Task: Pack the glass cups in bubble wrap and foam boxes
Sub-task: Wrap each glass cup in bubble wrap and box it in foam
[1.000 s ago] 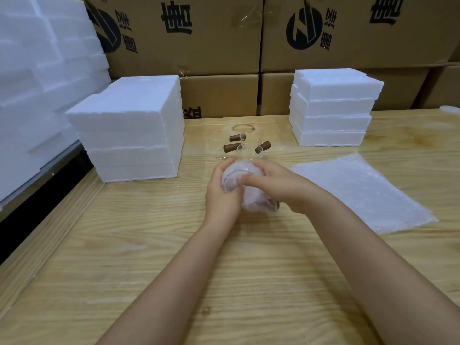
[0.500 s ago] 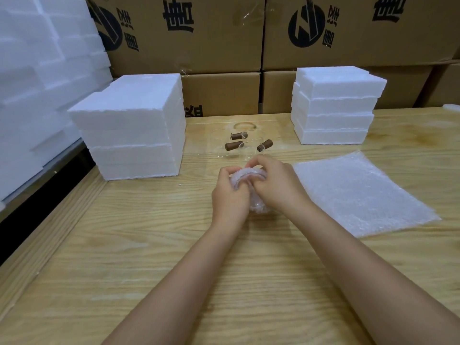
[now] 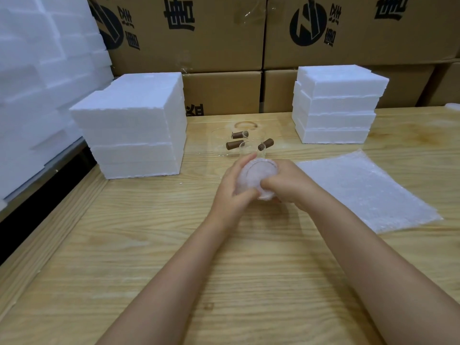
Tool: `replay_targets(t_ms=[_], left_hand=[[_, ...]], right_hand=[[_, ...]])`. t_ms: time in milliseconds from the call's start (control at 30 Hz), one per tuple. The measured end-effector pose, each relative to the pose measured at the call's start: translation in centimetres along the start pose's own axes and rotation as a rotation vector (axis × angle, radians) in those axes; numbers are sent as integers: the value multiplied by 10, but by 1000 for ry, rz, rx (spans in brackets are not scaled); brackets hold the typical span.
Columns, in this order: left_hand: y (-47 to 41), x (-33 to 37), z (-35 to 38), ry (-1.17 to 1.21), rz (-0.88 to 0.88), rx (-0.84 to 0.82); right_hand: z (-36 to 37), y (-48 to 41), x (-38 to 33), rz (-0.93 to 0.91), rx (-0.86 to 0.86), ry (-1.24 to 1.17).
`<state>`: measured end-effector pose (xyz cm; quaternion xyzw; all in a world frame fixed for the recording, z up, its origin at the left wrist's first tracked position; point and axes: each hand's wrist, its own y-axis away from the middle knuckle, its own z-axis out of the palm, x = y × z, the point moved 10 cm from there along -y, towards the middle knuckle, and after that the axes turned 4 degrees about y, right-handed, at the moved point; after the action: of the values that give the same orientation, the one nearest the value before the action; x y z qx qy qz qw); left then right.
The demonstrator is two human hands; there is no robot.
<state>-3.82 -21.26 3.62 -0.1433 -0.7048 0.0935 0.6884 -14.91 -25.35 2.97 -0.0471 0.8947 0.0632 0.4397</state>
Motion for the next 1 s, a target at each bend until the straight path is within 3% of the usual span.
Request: replay_targets(t_ms=[100, 200, 300, 467, 833, 900, 1000], left_hand=[[3, 2, 16, -295, 97, -248], [-1, 7, 4, -387, 139, -135], [-6, -5, -18, -359, -14, 33], [-8, -27, -58, -356, -176, 257], [-7, -39, -79, -548, -262, 266], [-5, -29, -74, -573, -221, 264], [-3, 14, -59, -539, 98, 308]], right_hand=[[-5, 1, 13, 77, -98, -9], [2, 7, 11, 69, -219, -51], [0, 9, 4, 14, -250, -135], [-19, 3, -8, -178, -37, -336], [11, -5, 9, -187, 217, -221], [7, -4, 9, -183, 224, -235], [-34, -1, 8, -205, 419, -394]])
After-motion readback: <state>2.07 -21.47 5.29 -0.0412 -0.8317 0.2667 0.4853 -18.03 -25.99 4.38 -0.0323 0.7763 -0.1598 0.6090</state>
